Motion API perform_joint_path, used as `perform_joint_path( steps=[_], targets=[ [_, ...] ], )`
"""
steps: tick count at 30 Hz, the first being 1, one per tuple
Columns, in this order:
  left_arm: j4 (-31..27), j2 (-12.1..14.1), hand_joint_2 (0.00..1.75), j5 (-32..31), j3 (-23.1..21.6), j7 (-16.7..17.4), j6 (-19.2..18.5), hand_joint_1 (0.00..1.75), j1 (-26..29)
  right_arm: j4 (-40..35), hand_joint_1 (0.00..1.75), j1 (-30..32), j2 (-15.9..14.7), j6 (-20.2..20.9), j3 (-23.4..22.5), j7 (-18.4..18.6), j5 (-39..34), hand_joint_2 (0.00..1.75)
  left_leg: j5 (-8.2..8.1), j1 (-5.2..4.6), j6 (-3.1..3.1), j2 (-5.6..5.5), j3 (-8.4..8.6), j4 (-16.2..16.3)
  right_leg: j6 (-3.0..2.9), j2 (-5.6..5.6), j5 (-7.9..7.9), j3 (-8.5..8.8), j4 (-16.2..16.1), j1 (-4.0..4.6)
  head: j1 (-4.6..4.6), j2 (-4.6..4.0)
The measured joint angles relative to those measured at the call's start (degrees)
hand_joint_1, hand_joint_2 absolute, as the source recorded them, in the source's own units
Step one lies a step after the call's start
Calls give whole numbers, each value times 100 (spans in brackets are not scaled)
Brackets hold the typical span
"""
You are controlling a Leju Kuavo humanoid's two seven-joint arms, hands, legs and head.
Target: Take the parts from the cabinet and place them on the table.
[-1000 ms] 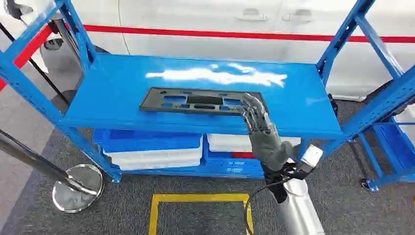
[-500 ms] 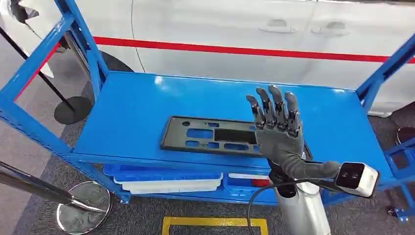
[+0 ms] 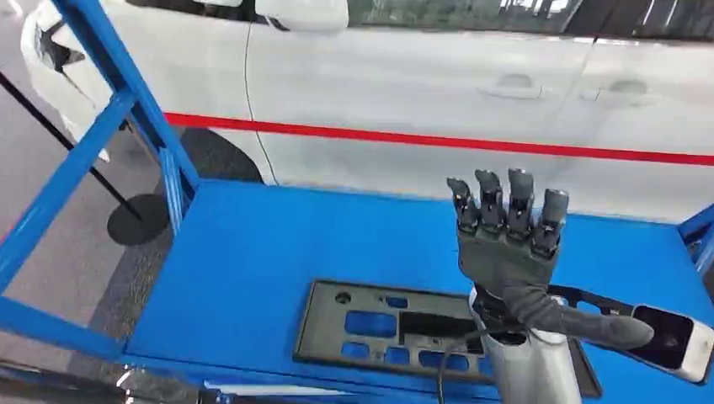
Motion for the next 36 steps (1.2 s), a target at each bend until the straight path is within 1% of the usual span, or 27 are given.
perform_joint_path(
  steps=[1, 2, 3, 4, 5, 6, 7, 9, 10, 11, 12, 14, 15, 16, 18, 19, 20, 21, 22, 24, 25, 29, 30, 31, 34, 35, 36],
  targets=[
    [-2, -11, 0, 0, -35, -4, 4, 0, -35, 4, 0, 33, 0, 39, -39, 0, -9, 0, 27, 3, -24, 12, -329, 522, -28, -18, -68, 84, -23, -15, -7, 0],
    [-2, -15, 0, 0, -70, -2, 4, 0, -51, 7, 0, 61, 0, 65, -81, 0, -65, 0, -149, 16, -49, 14, -626, 884, -25, -28, -142, 156, -24, -19, -4, 0],
    [2, -11, 0, 2, -107, 7, 4, 0, -41, 7, 0, 81, -4, 96, -120, 0, -129, 0, -464, 38, -80, 18, -860, 1091, -18, -24, -214, 232, -24, -22, -4, 0],
    [7, -4, 0, 2, -129, 4, 4, 0, -34, 11, 0, 103, -13, 111, -171, 0, -188, 0, -821, 59, -99, 21, -1045, 1165, -9, -11, -288, 323, -23, -28, -4, 0],
    [7, -2, 0, 0, -135, -2, -2, 0, -33, 20, 0, 134, -15, 116, -232, 0, -219, 0, -1033, 74, -116, 27, -1161, 1123, 6, 2, -358, 415, -21, -37, -4, 0],
    [11, -2, 0, 2, -149, -22, -18, 0, -25, 33, 0, 175, -17, 116, -297, 0, -238, 0, -1069, 90, -132, 33, -1232, 962, 27, 7, -439, 516, -8, -48, -4, 0],
    [13, 2, 0, 2, -173, -64, -33, 0, -28, 44, 0, 204, -17, 111, -352, 0, -240, 0, -806, 99, -144, 40, -1226, 665, 53, 8, -513, 598, 9, -62, -4, 0],
    [17, 7, 0, 2, -266, -246, -92, 0, -27, 63, 0, 233, -20, 98, -456, 0, -240, 0, 240, 119, -170, 47, -1131, -184, 115, 8, -653, 699, 70, -89, -4, 0],
    [24, 7, 0, 2, -304, -363, -123, 0, -26, 72, 0, 245, -20, 92, -505, 0, -240, 0, 470, 119, -138, 65, -1188, -418, 152, 13, -709, 729, 173, -80, -2, 0],
    [24, 7, 0, 2, -343, -470, -149, 0, -43, 74, 0, 279, -20, 92, -547, 0, -227, 0, 375, 96, -31, 73, -1193, -360, 195, 36, -754, 704, 179, -75, -2, 0],
    [24, 7, 0, 2, -396, -584, -166, 0, -42, 77, 0, 306, -20, 89, -584, 0, -221, 0, 497, 90, 21, 67, -1157, -345, 230, 34, -799, 699, 200, -77, -4, 0],
    [24, 2, 0, -59, -457, -686, -186, 0, -41, 59, 0, 316, -20, 85, -612, 0, -186, 0, 539, 99, 99, 73, -1156, -377, 285, 36, -798, 713, 218, -79, -2, 0],
    [24, -13, 0, -52, -487, -710, -186, 0, -67, 44, 0, 333, -20, 70, -619, 0, -162, 0, 577, 122, 129, 94, -1146, -404, 321, 23, -887, 687, 273, -94, -4, 0],
    [24, -13, 0, -52, -527, -724, -168, 0, -79, 22, 0, 337, -20, 35, -621, 0, -153, 0, 588, 120, 140, 92, -1149, -427, 383, -2, -1090, 633, 463, -99, 11, 0],
    [26, -13, 0, -52, -592, -732, -90, 0, -88, 4, 0, 333, -20, -57, -619, 0, -142, 0, 594, 118, 154, 93, -1164, -425, 449, -10, -1612, 322, 1312, -153, 11, 0],
    [26, -11, 0, -30, -610, -730, -66, 0, -91, 4, 0, 336, -20, -99, -619, 0, -147, 0, 595, 118, 155, 94, -1182, -422, 473, -12, -1785, 199, 1698, -181, 11, 0],
    [26, -11, 0, -37, -630, -732, -50, 0, -92, 4, 0, 335, -24, -125, -616, 0, -160, 0, 596, 119, 156, 95, -1197, -414, 493, -17, -1817, 149, 1904, -203, 11, 0],
    [26, -13, 0, -37, -666, -732, -37, 0, -90, 4, 0, 333, -39, -138, -612, 0, -177, 0, 596, 121, 156, 96, -1203, -407, 508, -28, -1725, 211, 1840, -225, 11, 0],
    [26, -15, 0, -37, -693, -732, -33, 0, -92, 2, 0, 326, -53, -142, -608, 0, -190, 0, 595, 122, 154, 95, -1202, -395, 517, -40, -1515, 413, 1512, -247, 11, 0],
    [26, -28, 0, -52, -704, -741, -28, 0, -101, -4, 0, 302, -72, -153, -601, 0, -219, 0, 600, 123, 144, 92, -1201, -382, 497, -56, -1053, 942, 464, -262, 11, 0],
    [26, -31, 0, -52, -710, -752, -28, 0, -104, -4, 0, 292, -85, -160, -601, 0, -223, 0, 616, 107, 111, 88, -1209, -383, 476, -56, -1098, 1056, 218, -247, 11, 0],
    [26, -31, 0, -52, -776, -772, -31, 0, -107, -50, 0, 340, -105, -151, -601, 0, -223, 0, 726, 102, -57, 90, -1265, -419, 370, -46, -1042, 990, 159, -199, 11, 0],
    [26, -31, 0, -52, -800, -767, -31, 0, -112, -59, 0, 341, -116, -138, -603, 0, -223, 0, 667, 99, -87, 97, -1291, -368, 299, -65, -961, 983, 74, -278, 9, 0],
    [28, -31, 0, -52, -820, -750, -31, 0, -110, -61, 0, 334, -116, -112, -603, 0, -223, 0, 457, 100, -89, 92, -1354, -216, 260, -88, -917, 951, 63, -249, 11, 0],
    [28, -35, 0, -57, -844, -730, -31, 0, -116, -63, 0, 348, -116, -96, -603, 0, -225, 0, -394, 107, -102, 92, -1740, 1058, 191, -98, -810, 791, 91, -196, 9, 0],
    [28, -35, 0, -57, -844, -730, -31, 0, -116, -63, 0, 351, -116, -96, -603, 0, -225, 0, -525, 107, -108, 92, -1800, 1368, 189, -98, -772, 728, 109, -179, 9, 0],
    [28, -35, 0, -55, -846, -728, -31, 0, -116, -63, 0, 357, -116, -94, -603, 0, -225, 0, -516, 107, -103, 92, -1730, 1400, 190, -97, -736, 664, 130, -166, 9, 0]
  ],
)
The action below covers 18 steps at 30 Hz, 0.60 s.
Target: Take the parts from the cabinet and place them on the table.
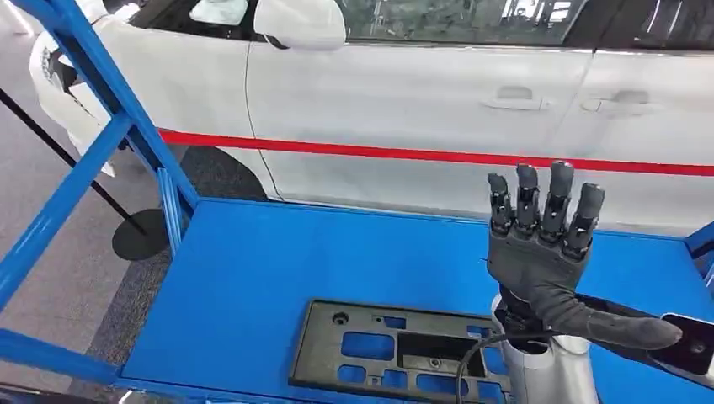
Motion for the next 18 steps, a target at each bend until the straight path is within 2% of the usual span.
perform_joint_path(
  steps=[2, 3, 4, 5, 8, 9, 10, 11, 13, 14, 15, 16, 17, 18],
  targets=[
    [0, 0, 0, -2, 0, 2, 0, 0, -8, 0, 0, 5, 0, 0, 0, 0, 0, 0, 282, -1, 32, 0, 529, -719, 15, 9, 61, -110, 44, 15, 0, 0],
    [0, 2, 0, 0, 0, 4, 0, 0, -14, 0, 0, 2, 0, 0, 0, 0, 0, 0, 461, -1, 64, 0, 939, -1336, 36, 16, 91, -160, 74, 18, 0, 0],
    [0, 2, 0, 0, 0, 4, 2, 0, -31, -2, 0, -1, 0, 2, 0, 0, 0, 0, 476, -11, 104, -8, 1226, -1773, 59, 13, 110, -189, 117, 17, 0, 0],
    [0, 4, 0, -2, -2, 4, 2, 0, -48, -2, 0, -6, 0, 2, -2, 0, -4, 0, 499, -51, 135, -10, 1203, -1861, 87, 14, 127, -229, 156, 56, 0, 0],
    [0, 0, 0, 2, -2, 4, 11, 0, -44, 0, 0, -17, 0, 0, 2, 0, -9, 0, 611, -84, 222, -21, 1133, -1830, 196, 7, 249, -255, 127, -2, 0, 0],
    [0, -7, 0, 0, -4, 4, 13, 0, -35, 0, 0, -24, -2, -2, 0, 0, -11, 0, 696, -45, 256, -6, 1084, -1882, 235, 18, 281, -284, 133, 29, 0, 0],
    [0, -24, 0, 2, -7, 8, 13, 0, -49, 0, 0, -23, -7, -4, 0, 0, -11, 0, 766, -35, 289, 22, 1058, -1885, 268, 34, 72, -350, 219, -8, 6, 0],
    [0, -24, 0, 2, -7, 9, 17, 0, -55, 0, 0, -30, -20, -4, 2, 0, -11, 0, 828, -31, 337, 29, 971, -1885, 294, 29, -272, -443, 483, -18, 9, 0],
    [0, -24, 0, 4, -9, 11, 20, 0, -56, 11, 0, -34, -39, -83, 2, 0, -4, 0, 944, -35, 347, 37, 808, -1879, 348, 29, -890, -672, 1332, -62, 9, 0],
    [0, -24, 0, 15, -15, 6, 31, 0, -56, 28, 0, -32, -53, -151, 15, 0, 11, 0, 994, -35, 342, 37, 724, -1877, 371, 27, -1027, -737, 1705, -75, 7, 0],
    [0, -26, 0, 15, -33, -2, 39, 0, -55, 59, 0, -27, -85, -204, 33, 0, 35, 0, 1029, -34, 336, 36, 646, -1877, 384, 27, -961, -714, 1864, -85, 9, 0],
    [0, -37, 0, 13, -42, -18, 39, 0, -53, 94, 0, -11, -131, -322, 54, 0, 53, 0, 1073, -30, 325, 36, 579, -1873, 392, 27, -769, -571, 1770, -92, 7, 0],
    [0, -42, 0, 13, -42, -33, 39, 0, -50, 133, 0, -4, -185, -482, 94, 0, 61, 0, 1109, -27, 308, 36, 527, -1867, 387, 26, -540, -340, 1482, -95, 7, 0],
    [0, -44, 0, 7, -44, -31, 39, 0, -46, 194, 0, -7, -247, -655, 153, 0, 87, 0, 1142, -26, 289, 35, 486, -1857, 371, 25, -333, -37, 1059, -95, 9, 0]
  ],
)
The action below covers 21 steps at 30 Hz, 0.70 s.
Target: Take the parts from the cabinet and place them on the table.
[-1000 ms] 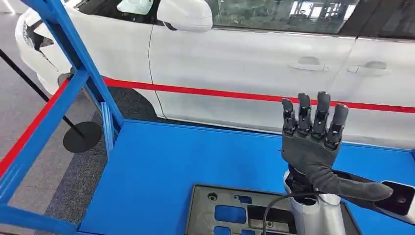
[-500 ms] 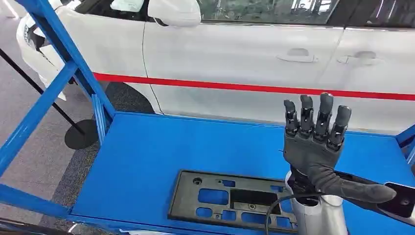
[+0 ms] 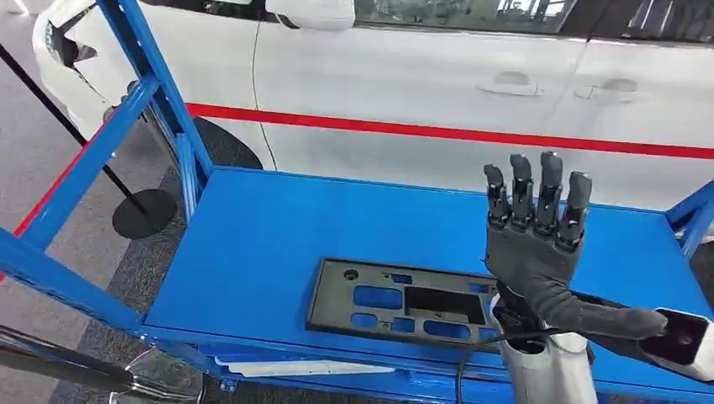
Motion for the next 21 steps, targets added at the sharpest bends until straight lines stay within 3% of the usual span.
perform_joint_path(
  steps=[1, 2, 3, 5, 6, 7, 8, 9, 11, 12, 13, 14, 16, 17, 18, 21],
  targets=[
    [0, -4, 0, -4, 0, 11, -2, 0, 1, 79, 0, 4, -66, -164, 60, 18, 5, 0, 31, 0, -24, -1, -17, 5, -33, -3, 54, 373, -533, 5, -2, 0],
    [0, -9, 0, -4, 0, 50, 9, 0, 1, 185, 0, 8, -146, -365, 133, 91, -30, 0, 60, -23, -58, -4, -35, 16, -78, -5, -113, 678, -999, 38, 0, 0],
    [0, -11, 0, -4, 0, 85, 20, 0, 0, 294, 0, 13, -222, -531, 200, 193, -96, 0, 90, -26, -94, -3, -34, 12, -121, -7, -191, 778, -1213, 56, -2, 0],
    [0, -11, 0, -4, 0, 160, 26, 0, 3, 574, 0, 36, -417, -699, 380, 343, -151, 0, 159, -2, -169, 3, -43, -8, -166, -6, -169, 727, -1210, 88, 0, 0],
    [0, -9, 0, -4, -2, 175, 22, 0, 5, 721, 0, 58, -503, -720, 470, 385, -112, 175, 186, -16, -209, 1, -43, -13, -212, -8, -124, 715, -1244, 74, -2, 0],
    [0, -2, 0, -4, -2, 184, 13, 0, 6, 829, 0, 78, -569, -740, 565, 411, -68, 175, 91, 11, -217, -7, -97, 79, -255, -55, -64, 719, -1278, 33, -2, 0],
    [4, 0, 0, -4, -4, 190, 11, 0, 15, 931, 0, 89, -641, -768, 649, 415, -46, 175, -171, 2, -224, -12, -200, 323, -314, -51, -30, 673, -1279, 35, -2, 0],
    [4, 0, 0, -4, -11, 197, 7, 0, 26, 1004, 0, 104, -674, -792, 702, 418, -22, 175, -471, 5, -232, -17, -357, 745, -336, -60, -11, 628, -1267, 43, -2, 0],
    [4, -2, 0, -11, -48, 199, 0, 0, 45, 1165, 0, 149, -735, -876, 802, 424, 101, 175, -872, 8, -263, -15, -658, 1609, -349, -69, 24, 552, -1237, 66, -2, 0],
    [4, -7, 0, -9, -63, 197, 2, 0, 58, 1255, 0, 167, -757, -1029, 866, 446, 300, 175, -886, 8, -269, -14, -707, 1835, -345, -68, 33, 516, -1212, 75, -2, 0],
    [4, -9, 0, -9, -77, 194, 13, 0, 72, 1358, 0, 190, -768, -1221, 947, 457, 552, 175, -760, 8, -269, -13, -602, 1734, -344, -66, 34, 491, -1186, 78, -2, 0],
    [4, -13, 0, -9, -87, 195, 18, 0, 76, 1426, 0, 203, -772, -1377, 1015, 457, 748, 175, -573, 8, -261, -13, -393, 1423, -342, -63, 32, 473, -1160, 79, -2, 0],
    [4, -13, 0, -7, -94, 192, 35, 0, 82, 1522, 0, 207, -779, -1632, 1146, 404, 1030, 175, -180, 6, -207, -19, 166, 422, -307, -56, 2, 449, -1090, 80, -2, 0],
    [7, -11, 0, -4, -96, 197, 39, 0, 76, 1557, 0, 207, -785, -1737, 1192, 354, 1109, 175, -295, -9, -166, -30, 325, 202, -283, -61, -15, 399, -1067, 90, -2, 0],
    [13, -13, 0, -4, -98, 197, 48, 0, 82, 1585, 0, 206, -792, -1967, 1236, 295, 1304, 175, -273, -42, -155, -31, 320, 131, -257, -59, -11, 371, -1039, 103, -2, 0],
    [13, -13, 0, -7, -101, 192, 57, 0, 88, 1611, 0, 233, -849, -3170, 1389, 68, 2544, 175, -256, -27, -101, -32, 276, 87, -188, -59, 17, 353, -1021, 115, -2, 0]
  ],
)
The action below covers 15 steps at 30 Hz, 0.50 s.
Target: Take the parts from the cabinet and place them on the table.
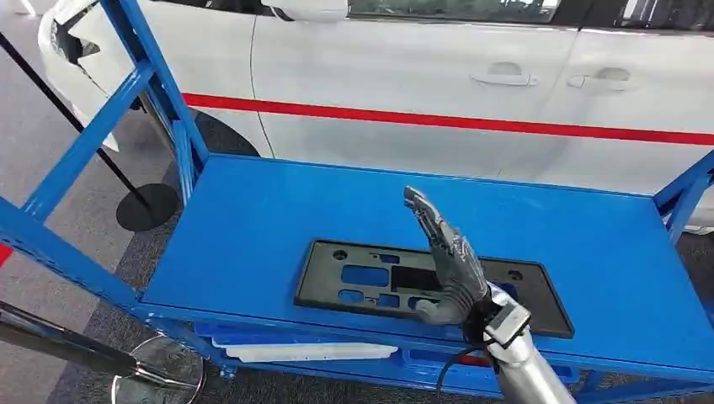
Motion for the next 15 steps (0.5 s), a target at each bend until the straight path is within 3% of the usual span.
perform_joint_path(
  steps=[2, 3, 5, 6, 7, 8, 10, 11, 12, 15],
  targets=[
    [0, -20, 0, 2, -2, -4, -2, 0, -8, -48, 0, 35, -54, -372, 61, -4, 391, 175, 41, 38, 83, 10, 20, -74, 79, 35, -202, -79, 204, -30, 0, 0],
    [0, -17, 0, 2, -2, -2, -2, 0, -15, -72, 0, 58, -94, -427, 76, -4, 405, 175, 50, 37, 117, 10, 2, -74, 103, 43, -425, -266, 583, -45, 0, 0],
    [0, -17, 0, 20, -4, 7, -2, 0, -6, -125, 0, 183, -160, -569, 85, -28, 391, 175, 57, 33, 127, 10, -25, -71, 148, 46, -811, -734, 1553, -79, 0, 0],
    [2, -17, 0, 17, -13, 7, -2, 0, -2, -175, 0, 272, -192, -659, 83, -44, 339, 175, 58, 33, 127, 9, -28, -69, 160, 45, -832, -859, 1795, -93, 0, 0],
    [4, -17, 0, 17, -33, 11, -2, 0, 4, -243, 0, 369, -240, -746, 65, -57, 291, 175, 57, 34, 127, 5, -25, -65, 169, 45, -720, -854, 1764, -104, 0, 0],
    [4, -17, 0, 18, -46, 20, -2, 0, 5, -338, 0, 452, -290, -841, 20, -63, 263, 175, 56, 35, 125, 1, -20, -56, 174, 44, -507, -737, 1495, -113, 0, 0],
    [4, -17, 0, 11, -94, 39, -2, 0, -3, -589, 0, 598, -424, -1071, -72, -68, 252, 175, 45, 35, 108, -4, -5, -40, 150, 34, 51, -251, 435, -124, 0, 0],
    [4, -17, 0, 11, -125, 42, -2, 0, -2, -682, 0, 642, -470, -1137, -105, -68, 252, 175, 40, 29, 91, 0, -13, -40, 122, 26, 67, -96, 83, -114, 0, 0],
    [6, -17, 0, 11, -133, 42, -2, 0, -8, -745, 0, 672, -502, -1157, -131, -68, 252, 175, 36, -3, 45, 2, -41, -8, 100, 29, 63, -85, -7, -69, 0, 0],
    [13, -15, 0, 13, -138, 48, 0, 0, -11, -890, 0, 822, -575, -1179, -166, -68, 254, 175, 79, 10, -47, 19, -42, -59, 35, 56, 87, -134, 21, -53, 0, 0]
  ],
)
